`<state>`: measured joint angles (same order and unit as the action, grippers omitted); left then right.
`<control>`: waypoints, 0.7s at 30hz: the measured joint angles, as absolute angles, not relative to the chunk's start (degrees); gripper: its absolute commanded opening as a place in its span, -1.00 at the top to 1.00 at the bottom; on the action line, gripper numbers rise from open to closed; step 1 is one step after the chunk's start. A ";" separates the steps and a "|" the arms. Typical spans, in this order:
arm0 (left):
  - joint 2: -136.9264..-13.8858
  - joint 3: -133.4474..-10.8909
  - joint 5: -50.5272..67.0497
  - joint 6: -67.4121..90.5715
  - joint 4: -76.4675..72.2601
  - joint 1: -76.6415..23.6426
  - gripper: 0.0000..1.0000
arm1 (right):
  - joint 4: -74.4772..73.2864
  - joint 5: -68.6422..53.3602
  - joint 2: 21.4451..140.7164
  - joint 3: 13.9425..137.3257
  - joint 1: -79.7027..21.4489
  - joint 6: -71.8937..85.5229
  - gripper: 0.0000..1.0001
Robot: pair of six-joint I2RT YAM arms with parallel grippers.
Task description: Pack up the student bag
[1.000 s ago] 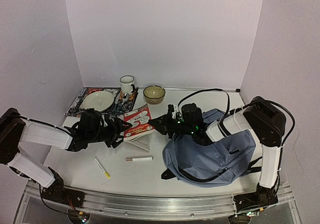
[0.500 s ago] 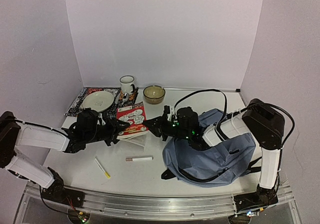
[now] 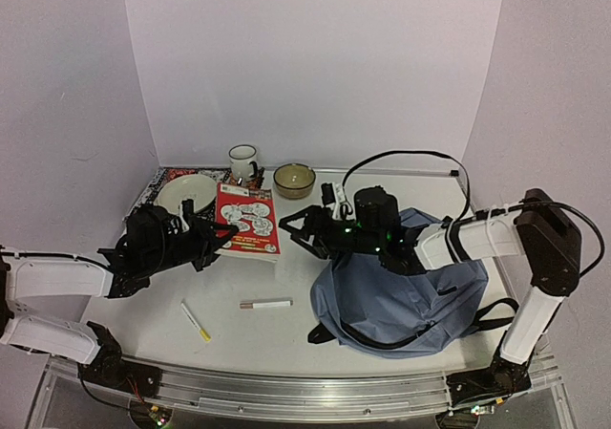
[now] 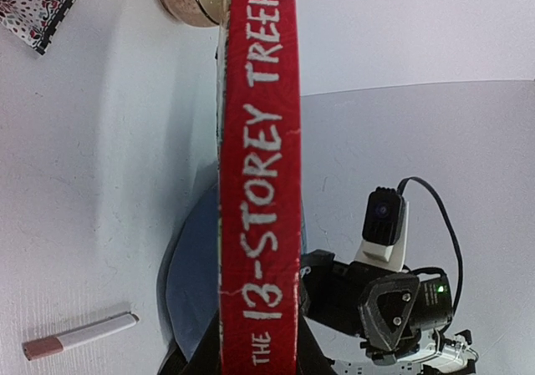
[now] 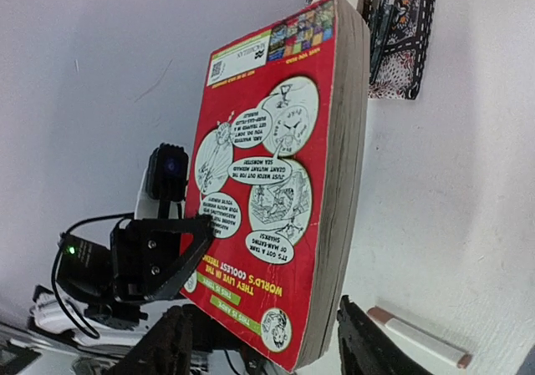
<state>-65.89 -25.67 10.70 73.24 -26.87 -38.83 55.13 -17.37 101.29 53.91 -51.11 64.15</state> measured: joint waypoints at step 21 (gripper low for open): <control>-66.08 -30.52 31.20 68.44 -27.69 -38.81 1.00 | 43.18 -31.23 96.80 59.35 -44.71 54.02 -0.94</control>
